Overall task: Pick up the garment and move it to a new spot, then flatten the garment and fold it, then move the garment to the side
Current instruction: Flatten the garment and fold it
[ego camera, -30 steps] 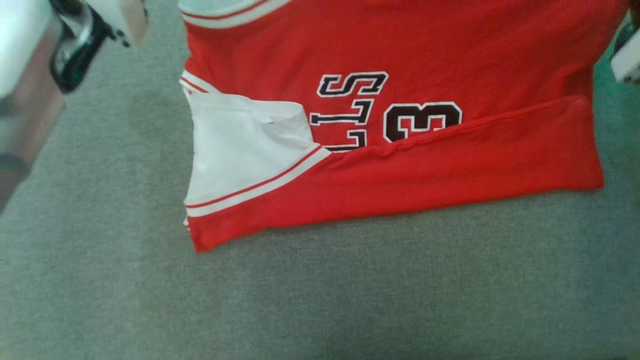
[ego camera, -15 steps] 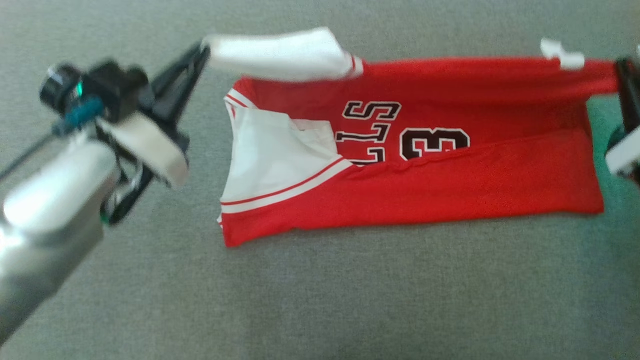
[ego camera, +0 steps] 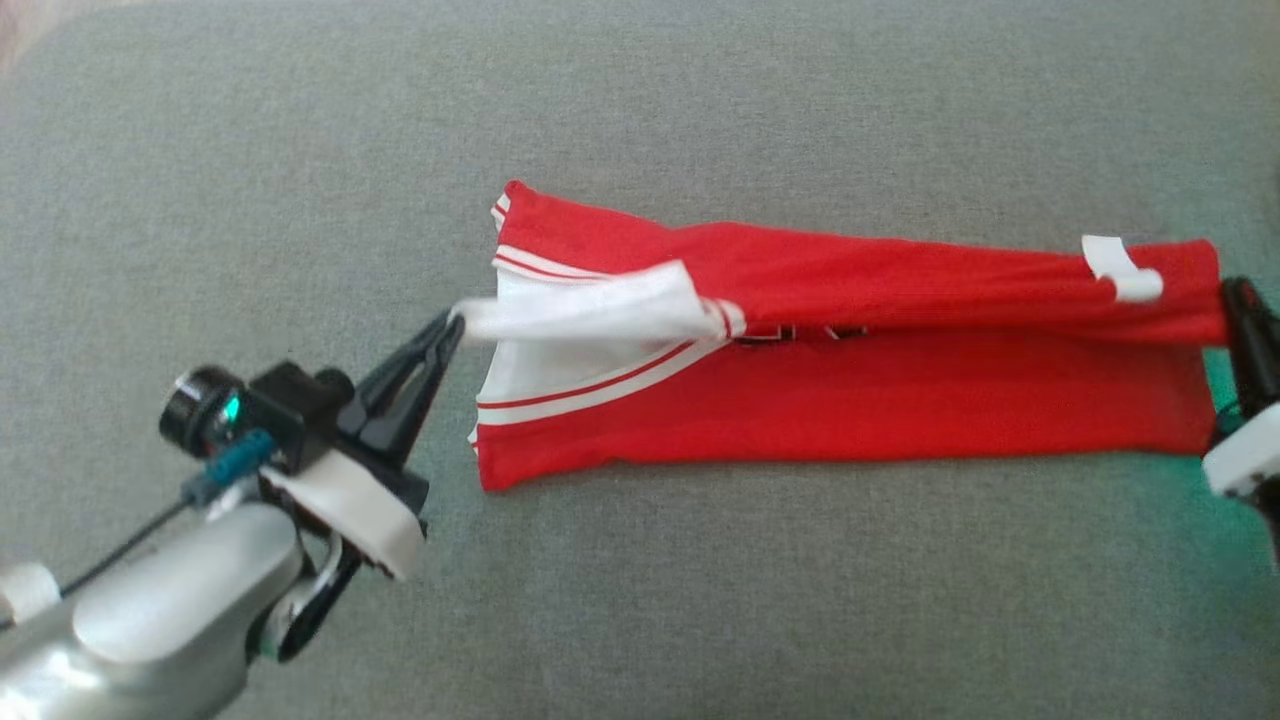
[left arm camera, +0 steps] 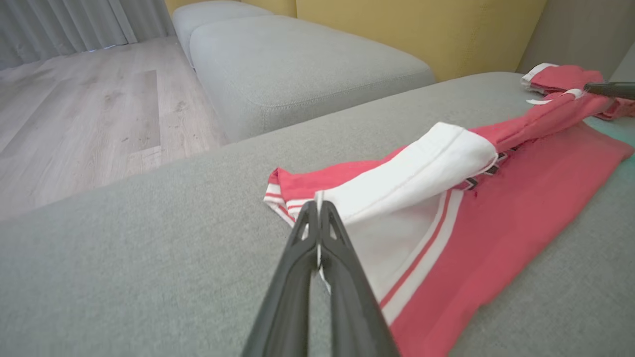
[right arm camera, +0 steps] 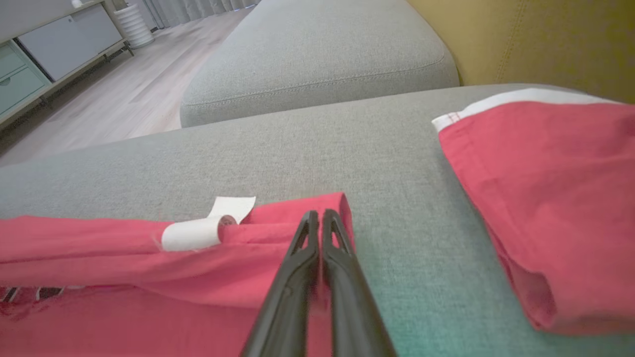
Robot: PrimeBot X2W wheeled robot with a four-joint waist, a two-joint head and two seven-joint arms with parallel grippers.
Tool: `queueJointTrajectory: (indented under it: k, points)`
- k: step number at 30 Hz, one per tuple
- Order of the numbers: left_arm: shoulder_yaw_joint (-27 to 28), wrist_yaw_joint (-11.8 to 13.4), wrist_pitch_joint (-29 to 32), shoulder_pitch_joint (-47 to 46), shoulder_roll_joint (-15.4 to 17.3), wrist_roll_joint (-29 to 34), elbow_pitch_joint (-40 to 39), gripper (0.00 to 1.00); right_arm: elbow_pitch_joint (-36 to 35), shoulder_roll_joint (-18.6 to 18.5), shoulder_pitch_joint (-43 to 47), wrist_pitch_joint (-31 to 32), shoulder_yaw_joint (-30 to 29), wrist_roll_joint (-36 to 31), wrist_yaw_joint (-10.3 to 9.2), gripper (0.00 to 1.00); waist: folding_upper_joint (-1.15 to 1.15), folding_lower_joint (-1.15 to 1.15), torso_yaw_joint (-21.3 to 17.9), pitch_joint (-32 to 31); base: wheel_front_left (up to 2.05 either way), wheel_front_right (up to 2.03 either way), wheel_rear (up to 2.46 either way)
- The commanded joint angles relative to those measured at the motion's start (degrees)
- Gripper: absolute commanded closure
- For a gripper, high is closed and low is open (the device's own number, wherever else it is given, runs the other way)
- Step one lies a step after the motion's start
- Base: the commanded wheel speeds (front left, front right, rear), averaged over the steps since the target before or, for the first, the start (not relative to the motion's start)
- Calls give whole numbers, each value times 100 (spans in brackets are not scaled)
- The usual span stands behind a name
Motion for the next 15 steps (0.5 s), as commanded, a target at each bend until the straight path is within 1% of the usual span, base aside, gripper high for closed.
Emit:
queueJointTrajectory:
  k: [1,2,3,4,5,6,8,10,15]
  points:
    - [223,52,-93,-65,146,1,-52,100,-225,-77,143,-27,-37,-69,21,61,0,0,1,0,0,0,0]
    - [234,62,-105,9,86,-20,-27,100,-276,-39,212,-20,-89,-107,21,36,0,0,-2,-3,0,0,0]
    - [247,77,-117,74,29,-20,7,100,-313,-1,277,-17,-161,-153,21,0,0,0,-9,-8,0,0,0]
    - [259,87,-127,144,-30,-21,46,100,-343,42,334,-26,-247,-210,21,0,0,0,-21,-23,0,0,0]
    - [288,105,-135,215,-91,-23,86,59,-373,87,390,-46,-338,-273,21,0,0,0,-34,-42,0,0,0]
    - [356,152,-144,290,-156,-27,123,0,-407,145,448,-70,-434,-336,21,0,0,0,-49,-64,0,0,0]
    - [563,261,-155,463,-310,-6,143,0,-497,283,584,-121,-627,-449,21,0,0,0,-77,-123,0,0,0]
    - [910,416,-158,701,-483,148,70,0,-616,453,759,-165,-812,-541,21,0,0,0,-100,-202,0,0,0]
    - [1898,873,-159,1581,-989,941,-172,0,-916,995,1244,-165,-1296,-821,21,0,0,0,-103,-441,0,0,0]
